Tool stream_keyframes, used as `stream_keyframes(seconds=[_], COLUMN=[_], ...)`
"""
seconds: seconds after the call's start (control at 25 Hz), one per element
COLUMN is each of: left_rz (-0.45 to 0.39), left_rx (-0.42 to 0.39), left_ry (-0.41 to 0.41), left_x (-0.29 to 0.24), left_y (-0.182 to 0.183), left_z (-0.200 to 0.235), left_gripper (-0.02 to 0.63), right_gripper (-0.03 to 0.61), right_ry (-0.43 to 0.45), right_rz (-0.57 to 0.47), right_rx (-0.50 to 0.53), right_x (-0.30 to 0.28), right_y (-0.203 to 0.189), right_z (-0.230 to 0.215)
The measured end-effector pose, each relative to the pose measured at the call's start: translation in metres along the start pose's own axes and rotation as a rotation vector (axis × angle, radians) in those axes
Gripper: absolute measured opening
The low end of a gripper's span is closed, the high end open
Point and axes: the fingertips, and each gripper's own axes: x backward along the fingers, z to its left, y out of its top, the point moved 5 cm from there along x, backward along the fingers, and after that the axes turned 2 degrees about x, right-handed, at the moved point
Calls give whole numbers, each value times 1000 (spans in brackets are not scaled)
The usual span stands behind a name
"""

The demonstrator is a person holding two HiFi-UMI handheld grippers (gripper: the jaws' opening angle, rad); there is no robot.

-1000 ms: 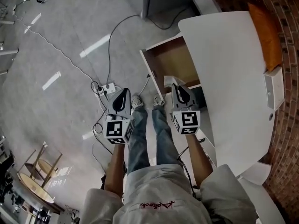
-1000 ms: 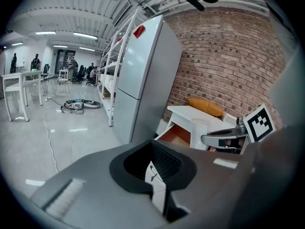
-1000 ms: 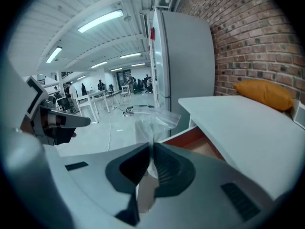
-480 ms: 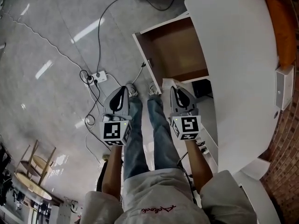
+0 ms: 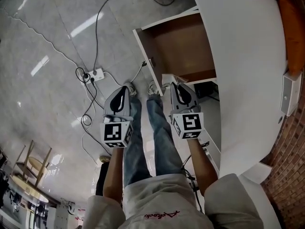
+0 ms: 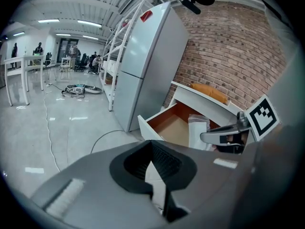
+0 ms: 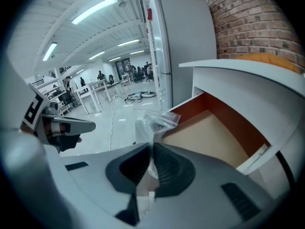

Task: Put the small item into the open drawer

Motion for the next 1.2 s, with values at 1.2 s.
stream_keyframes(seconds=[1.2], left_rz=[-12], left_rx=[23], left_ry=[-15], left_x=[5], left_y=[-3], left_z=[13], left_gripper=[9], right_gripper=[27], right_ry=[-32], right_rz=[194], right_rx=[101], right_x=[-152], right_y=[37], right_z=[-59])
